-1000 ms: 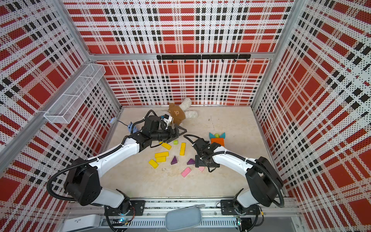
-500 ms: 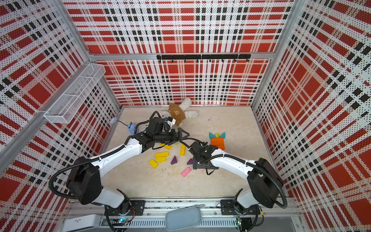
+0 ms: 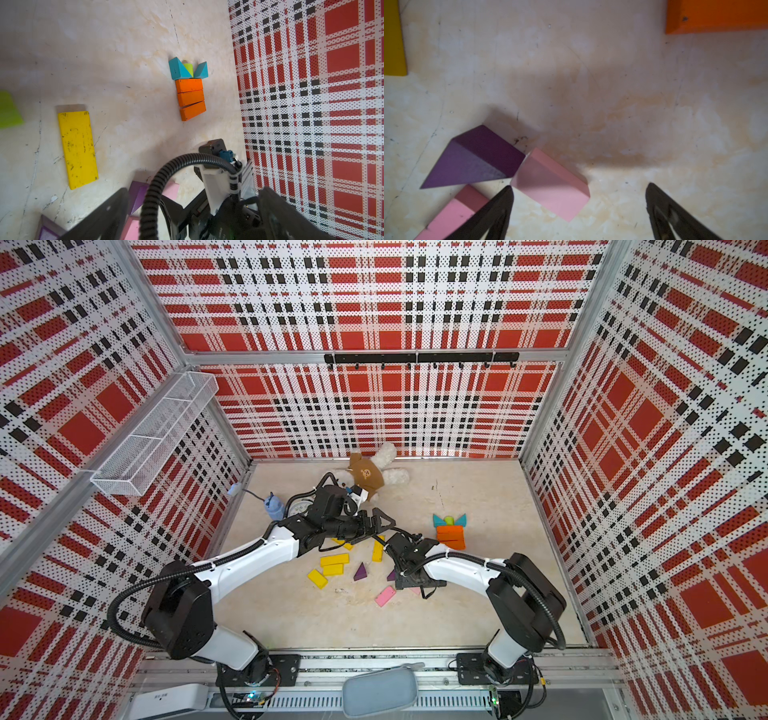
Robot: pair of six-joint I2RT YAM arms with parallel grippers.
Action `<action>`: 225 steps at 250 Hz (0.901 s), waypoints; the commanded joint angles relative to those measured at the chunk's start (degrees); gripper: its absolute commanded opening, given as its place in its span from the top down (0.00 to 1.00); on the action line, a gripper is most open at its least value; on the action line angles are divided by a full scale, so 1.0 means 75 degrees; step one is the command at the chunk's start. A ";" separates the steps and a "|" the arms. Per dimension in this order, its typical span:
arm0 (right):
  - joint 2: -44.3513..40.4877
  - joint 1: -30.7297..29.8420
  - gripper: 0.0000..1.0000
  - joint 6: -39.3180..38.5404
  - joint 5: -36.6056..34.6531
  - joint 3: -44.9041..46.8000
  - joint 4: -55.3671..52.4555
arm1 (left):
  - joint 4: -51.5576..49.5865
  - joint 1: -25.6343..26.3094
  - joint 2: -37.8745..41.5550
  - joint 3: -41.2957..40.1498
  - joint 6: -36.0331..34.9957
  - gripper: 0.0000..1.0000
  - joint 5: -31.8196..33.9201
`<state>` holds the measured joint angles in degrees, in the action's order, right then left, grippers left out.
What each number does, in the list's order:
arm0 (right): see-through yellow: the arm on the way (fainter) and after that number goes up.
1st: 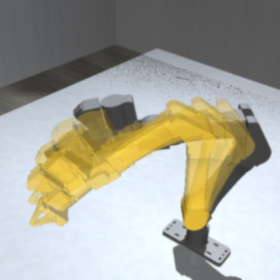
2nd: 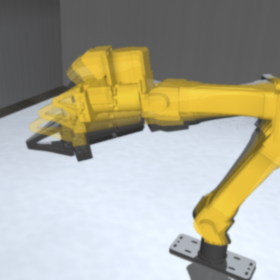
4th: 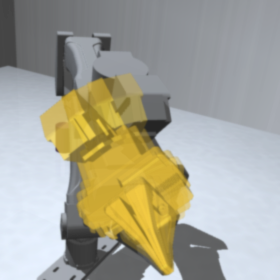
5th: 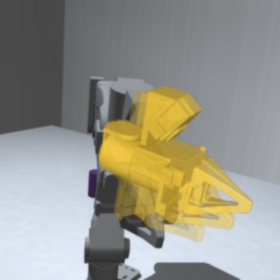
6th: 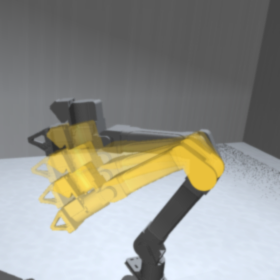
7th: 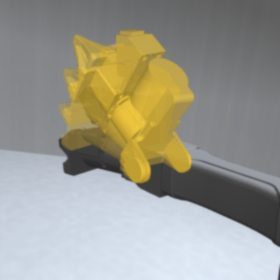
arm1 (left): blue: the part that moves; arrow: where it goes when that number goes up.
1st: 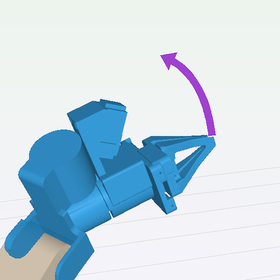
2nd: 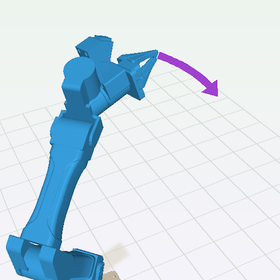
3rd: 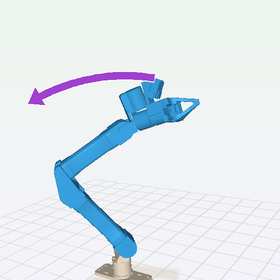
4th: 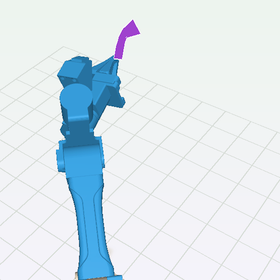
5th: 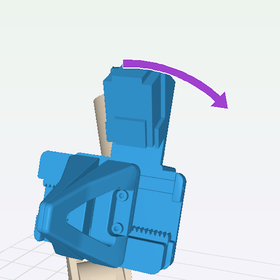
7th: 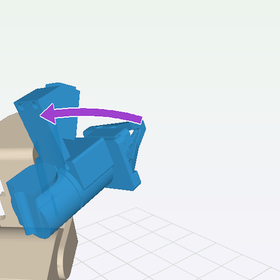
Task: Assemble a carrot with building blocks
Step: Pick up the building block from the center of the board.
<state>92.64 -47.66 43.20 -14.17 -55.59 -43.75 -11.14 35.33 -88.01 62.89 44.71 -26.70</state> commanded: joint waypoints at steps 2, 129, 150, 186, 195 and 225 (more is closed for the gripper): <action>0.0194 -0.0027 0.00 -0.0006 0.0205 -0.0292 0.0613 | 0.0077 -0.0096 0.0229 -0.0023 0.0067 0.00 0.0196; 0.0242 -0.0028 0.01 0.0409 -0.0328 0.0126 0.0460 | 0.0383 -0.0755 0.0227 -0.0218 0.0639 0.00 -0.0101; -0.0010 -0.0035 0.01 0.0413 -0.0249 0.0316 0.0385 | 0.0408 -0.0847 0.0225 -0.0230 0.0654 0.01 -0.0111; -0.0290 -0.0031 0.02 0.0367 -0.0217 0.0650 0.0235 | 0.0491 -0.0853 0.0189 -0.0263 0.0700 0.01 -0.0174; -0.0358 -0.0030 0.03 0.0364 -0.0175 0.0734 0.0220 | 0.0498 -0.0837 0.0185 -0.0263 0.0707 0.00 -0.0181; -0.0715 -0.0032 0.03 0.0329 -0.0050 0.1028 0.0199 | 0.0530 -0.0776 0.0201 -0.0265 0.0695 0.01 -0.0182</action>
<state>90.35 -47.66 44.84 -15.22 -49.89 -41.23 -8.95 29.21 -87.48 61.41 49.50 -27.27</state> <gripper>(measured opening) 0.974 0.993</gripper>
